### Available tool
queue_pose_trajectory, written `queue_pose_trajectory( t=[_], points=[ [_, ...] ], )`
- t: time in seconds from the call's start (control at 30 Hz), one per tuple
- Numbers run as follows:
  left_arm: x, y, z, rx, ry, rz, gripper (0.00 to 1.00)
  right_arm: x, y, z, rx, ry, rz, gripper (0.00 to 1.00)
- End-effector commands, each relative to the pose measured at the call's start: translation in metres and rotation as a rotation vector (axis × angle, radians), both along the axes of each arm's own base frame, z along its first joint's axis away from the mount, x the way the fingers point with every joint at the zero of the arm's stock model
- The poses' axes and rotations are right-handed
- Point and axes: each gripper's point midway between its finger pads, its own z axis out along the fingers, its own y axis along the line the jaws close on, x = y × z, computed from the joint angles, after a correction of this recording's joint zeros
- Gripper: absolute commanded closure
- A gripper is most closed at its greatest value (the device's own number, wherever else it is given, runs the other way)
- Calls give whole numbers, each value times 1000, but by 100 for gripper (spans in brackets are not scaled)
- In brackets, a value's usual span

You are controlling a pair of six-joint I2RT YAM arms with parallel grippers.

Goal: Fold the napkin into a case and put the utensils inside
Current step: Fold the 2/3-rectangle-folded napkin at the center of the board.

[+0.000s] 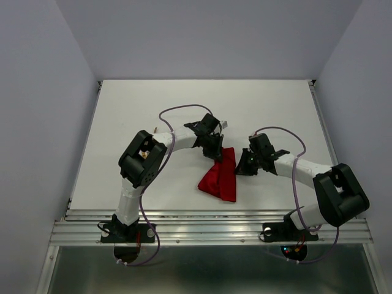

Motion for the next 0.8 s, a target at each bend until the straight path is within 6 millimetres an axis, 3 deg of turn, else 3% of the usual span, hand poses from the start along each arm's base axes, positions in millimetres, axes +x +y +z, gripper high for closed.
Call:
queue_pose_trajectory(
  t=[0.0,0.3,0.77],
  points=[
    [9,-4,13,-18,-23,-11,100,2,5,-2,25,-6,-38,94],
    [11,-10,31,-54,-25,7,100,-1,13,-9,23,16,-114,99],
    [13,-8,30,-37,2,72,100,3,22,-8,-1,13,-178,99]
  ],
)
